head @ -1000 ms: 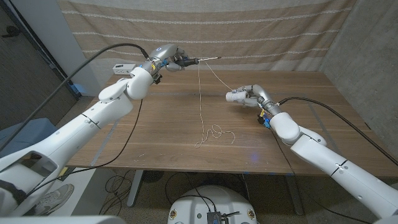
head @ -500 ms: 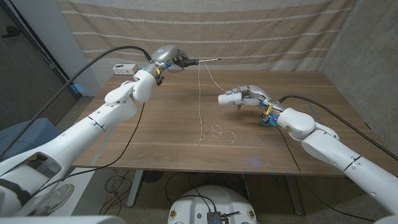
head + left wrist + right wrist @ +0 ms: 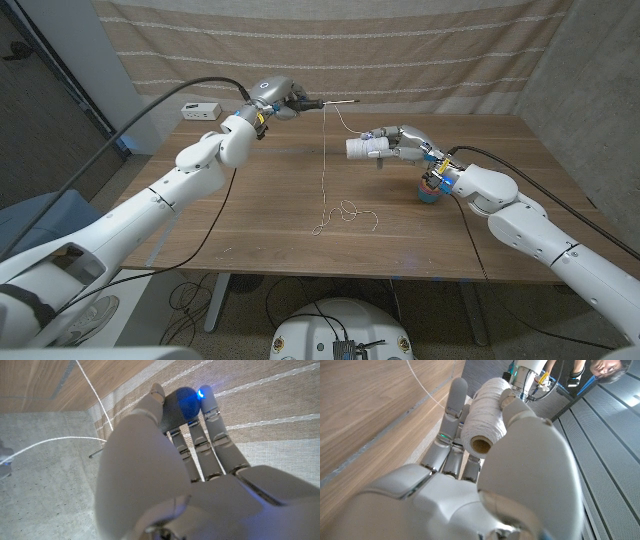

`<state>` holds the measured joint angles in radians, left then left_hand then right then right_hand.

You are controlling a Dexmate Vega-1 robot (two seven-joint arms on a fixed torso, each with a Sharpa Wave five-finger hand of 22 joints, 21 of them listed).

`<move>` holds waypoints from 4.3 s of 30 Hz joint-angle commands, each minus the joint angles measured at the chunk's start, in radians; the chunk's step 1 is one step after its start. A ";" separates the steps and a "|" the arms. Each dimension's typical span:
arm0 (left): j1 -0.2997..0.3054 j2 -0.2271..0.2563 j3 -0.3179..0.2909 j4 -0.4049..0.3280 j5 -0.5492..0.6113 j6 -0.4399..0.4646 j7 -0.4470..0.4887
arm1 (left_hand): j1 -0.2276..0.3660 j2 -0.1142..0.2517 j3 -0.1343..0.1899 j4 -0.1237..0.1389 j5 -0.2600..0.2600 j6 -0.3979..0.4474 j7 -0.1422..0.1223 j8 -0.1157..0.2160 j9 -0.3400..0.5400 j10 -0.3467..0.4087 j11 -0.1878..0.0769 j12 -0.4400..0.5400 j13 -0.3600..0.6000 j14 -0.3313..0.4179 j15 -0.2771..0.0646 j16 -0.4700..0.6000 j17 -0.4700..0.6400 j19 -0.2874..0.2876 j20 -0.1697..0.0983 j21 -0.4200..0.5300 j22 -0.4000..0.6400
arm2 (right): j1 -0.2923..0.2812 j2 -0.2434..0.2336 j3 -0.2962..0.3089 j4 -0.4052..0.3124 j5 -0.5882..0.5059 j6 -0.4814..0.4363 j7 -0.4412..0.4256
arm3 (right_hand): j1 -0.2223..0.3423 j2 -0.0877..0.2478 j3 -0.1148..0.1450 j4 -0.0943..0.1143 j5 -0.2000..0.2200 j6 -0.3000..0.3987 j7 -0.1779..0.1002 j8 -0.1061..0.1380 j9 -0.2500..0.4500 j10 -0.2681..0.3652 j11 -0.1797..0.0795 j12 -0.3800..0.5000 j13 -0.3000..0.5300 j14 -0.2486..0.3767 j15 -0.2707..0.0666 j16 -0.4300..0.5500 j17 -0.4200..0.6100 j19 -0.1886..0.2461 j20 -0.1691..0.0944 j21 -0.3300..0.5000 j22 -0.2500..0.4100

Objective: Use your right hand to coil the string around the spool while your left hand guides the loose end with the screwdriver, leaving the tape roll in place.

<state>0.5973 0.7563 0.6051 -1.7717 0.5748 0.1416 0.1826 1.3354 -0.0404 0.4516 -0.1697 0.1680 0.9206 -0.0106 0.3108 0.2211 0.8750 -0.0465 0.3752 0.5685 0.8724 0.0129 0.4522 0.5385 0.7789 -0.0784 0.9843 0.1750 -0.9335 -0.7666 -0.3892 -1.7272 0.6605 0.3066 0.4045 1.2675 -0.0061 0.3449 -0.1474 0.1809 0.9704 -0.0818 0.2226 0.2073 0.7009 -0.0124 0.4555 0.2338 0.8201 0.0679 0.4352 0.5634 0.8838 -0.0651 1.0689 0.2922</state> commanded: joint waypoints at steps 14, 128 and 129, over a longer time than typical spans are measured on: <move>-0.029 -0.039 0.078 0.038 0.049 -0.025 -0.053 | 0.138 0.143 0.018 0.008 0.005 0.145 0.084 0.004 0.003 0.016 -0.001 -0.012 0.006 0.137 -0.190 -0.003 0.005 -0.003 -0.124 0.009 0.003 | 0.188 0.130 -0.060 0.089 0.156 0.055 0.296 | 0.149 0.146 0.000 0.002 -0.001 0.111 0.117 -0.006 0.002 0.243 0.070 -0.005 0.041 0.378 -0.292 -0.007 0.004 -0.077 -0.140 0.032 -0.011; -0.031 0.031 -0.037 -0.073 0.015 -0.022 -0.128 | 0.134 0.141 0.024 0.009 0.005 0.151 0.081 -0.017 0.012 0.029 -0.001 -0.050 0.031 0.140 -0.192 -0.019 0.021 -0.016 -0.123 0.025 0.003 | 0.041 -0.036 0.019 0.228 0.158 -0.219 0.169 | 0.142 0.148 0.002 0.013 0.004 0.113 0.113 -0.016 0.004 0.236 0.059 -0.037 0.078 0.378 -0.286 -0.053 0.021 -0.165 -0.139 0.138 -0.096; -0.034 0.028 -0.033 -0.069 0.022 -0.020 -0.123 | 0.134 0.141 0.024 0.009 0.005 0.152 0.081 -0.017 0.012 0.029 -0.001 -0.051 0.031 0.140 -0.191 -0.019 0.021 -0.016 -0.123 0.026 0.003 | 0.047 -0.027 0.016 0.242 0.170 -0.207 0.202 | 0.142 0.148 0.002 0.013 0.005 0.112 0.113 -0.016 0.004 0.236 0.059 -0.037 0.079 0.378 -0.286 -0.053 0.021 -0.166 -0.139 0.138 -0.096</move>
<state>0.6012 0.8045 0.5361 -1.8841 0.5437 0.1040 0.0421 1.3367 -0.0417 0.4554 -0.1735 0.1662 0.9347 -0.0102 0.2929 0.2295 0.8946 -0.0485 0.3250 0.5958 0.8763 0.0108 0.4297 0.5541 0.7626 -0.0729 1.0027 0.1747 -0.9281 -0.8178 -0.3692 -1.6025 0.6342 0.0316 0.2496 1.2870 0.0035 0.3424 -0.1444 0.1816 0.9828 -0.0764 0.2072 0.2072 0.7137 -0.0250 0.4141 0.2343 0.8199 0.0680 0.3846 0.5794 0.8712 -0.0524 1.2002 0.1951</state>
